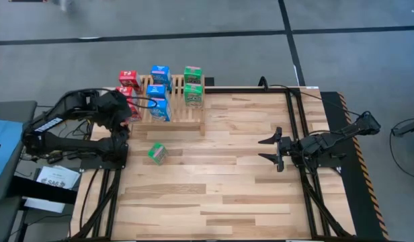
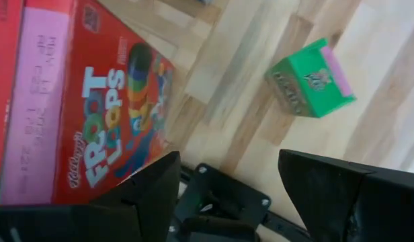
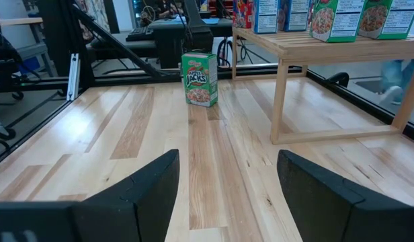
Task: Stack cereal on shelf
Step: Put the red cereal box on the shelf aligned with the red cereal boxes
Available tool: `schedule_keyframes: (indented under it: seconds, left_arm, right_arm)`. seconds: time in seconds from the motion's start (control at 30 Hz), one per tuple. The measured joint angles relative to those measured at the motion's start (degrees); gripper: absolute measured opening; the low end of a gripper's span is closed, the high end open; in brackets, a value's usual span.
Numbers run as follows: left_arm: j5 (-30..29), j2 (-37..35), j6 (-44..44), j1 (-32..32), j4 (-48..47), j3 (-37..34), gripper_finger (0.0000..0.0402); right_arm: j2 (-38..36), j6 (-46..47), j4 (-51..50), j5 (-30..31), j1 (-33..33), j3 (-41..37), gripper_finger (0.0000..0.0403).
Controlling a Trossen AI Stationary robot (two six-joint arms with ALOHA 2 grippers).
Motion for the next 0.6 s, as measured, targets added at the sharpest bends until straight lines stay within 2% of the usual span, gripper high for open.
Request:
schedule_keyframes:
  seconds: [0.6]
  left_arm:
    - [-9.73, 0.04, 1.64, 0.0, 0.04, -1.72, 0.0241]
  right_arm:
    - [0.02, 0.0, 0.0, 0.0, -0.01, 0.01, 0.0276]
